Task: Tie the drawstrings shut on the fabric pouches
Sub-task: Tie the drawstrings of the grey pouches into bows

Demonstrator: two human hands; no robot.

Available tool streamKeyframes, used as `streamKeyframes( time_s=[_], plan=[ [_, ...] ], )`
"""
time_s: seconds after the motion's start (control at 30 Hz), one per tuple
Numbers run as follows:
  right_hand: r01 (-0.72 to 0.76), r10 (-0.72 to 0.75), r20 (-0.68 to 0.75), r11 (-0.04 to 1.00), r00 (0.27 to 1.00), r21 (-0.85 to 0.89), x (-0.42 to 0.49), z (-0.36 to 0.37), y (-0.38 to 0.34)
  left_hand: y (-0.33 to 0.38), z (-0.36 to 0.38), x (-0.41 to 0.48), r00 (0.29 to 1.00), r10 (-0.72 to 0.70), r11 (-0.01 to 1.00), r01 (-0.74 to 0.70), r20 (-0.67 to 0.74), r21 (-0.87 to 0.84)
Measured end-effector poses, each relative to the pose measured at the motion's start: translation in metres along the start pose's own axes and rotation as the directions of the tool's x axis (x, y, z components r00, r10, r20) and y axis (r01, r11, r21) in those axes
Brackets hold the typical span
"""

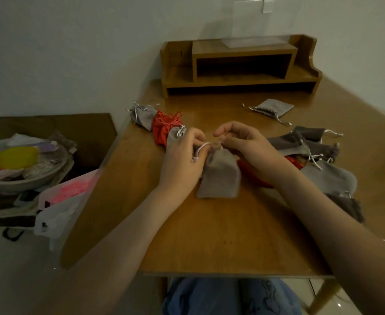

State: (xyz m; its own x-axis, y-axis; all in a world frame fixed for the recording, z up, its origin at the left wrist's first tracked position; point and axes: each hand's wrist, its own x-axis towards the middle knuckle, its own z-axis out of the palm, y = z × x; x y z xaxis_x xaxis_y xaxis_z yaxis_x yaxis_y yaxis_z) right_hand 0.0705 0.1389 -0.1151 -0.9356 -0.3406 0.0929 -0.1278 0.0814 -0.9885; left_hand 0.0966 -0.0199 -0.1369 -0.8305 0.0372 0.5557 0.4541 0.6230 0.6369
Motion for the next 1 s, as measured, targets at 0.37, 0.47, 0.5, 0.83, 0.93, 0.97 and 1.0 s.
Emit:
streamKeyframes(
  time_s=[0.37,0.47,0.5,0.83,0.93,0.97,1.0],
  plan=[
    [-0.213,0.189,0.231,0.973,0.954,0.084,-0.0039,0.0026,-0.0007,-0.0048,0.0072,-0.0038,0.961,0.274,0.938,-0.261,-0.026,0.228],
    [-0.23,0.211,0.204,0.97,0.956,0.079,-0.005,0.0022,-0.001,-0.0067,0.0063,-0.0031,0.958,0.283,0.945,-0.269,-0.051,0.187],
    [-0.239,0.221,0.2,0.968,0.955,0.071,-0.0052,0.0025,-0.0008,-0.0064,0.0056,-0.0027,0.956,0.286,0.947,-0.272,-0.062,0.174],
    [-0.242,0.23,0.154,0.968,0.961,0.062,-0.0036,0.002,0.0,-0.0041,0.0039,-0.0032,0.958,0.282,0.948,-0.27,-0.05,0.168],
    [-0.249,0.24,0.088,0.963,0.967,0.108,-0.0009,0.0011,0.0022,-0.0037,0.0046,-0.0029,0.978,0.209,0.965,-0.209,0.017,0.16],
    [-0.246,0.241,0.058,0.962,0.969,0.116,-0.0003,0.0013,0.0028,-0.0054,0.005,-0.0024,0.979,0.199,0.964,-0.202,0.033,0.176],
    [-0.245,0.245,0.015,0.963,0.969,0.114,-0.0001,0.0017,0.0032,-0.0074,0.0058,-0.0022,0.979,0.196,0.961,-0.201,0.047,0.191]
  ],
)
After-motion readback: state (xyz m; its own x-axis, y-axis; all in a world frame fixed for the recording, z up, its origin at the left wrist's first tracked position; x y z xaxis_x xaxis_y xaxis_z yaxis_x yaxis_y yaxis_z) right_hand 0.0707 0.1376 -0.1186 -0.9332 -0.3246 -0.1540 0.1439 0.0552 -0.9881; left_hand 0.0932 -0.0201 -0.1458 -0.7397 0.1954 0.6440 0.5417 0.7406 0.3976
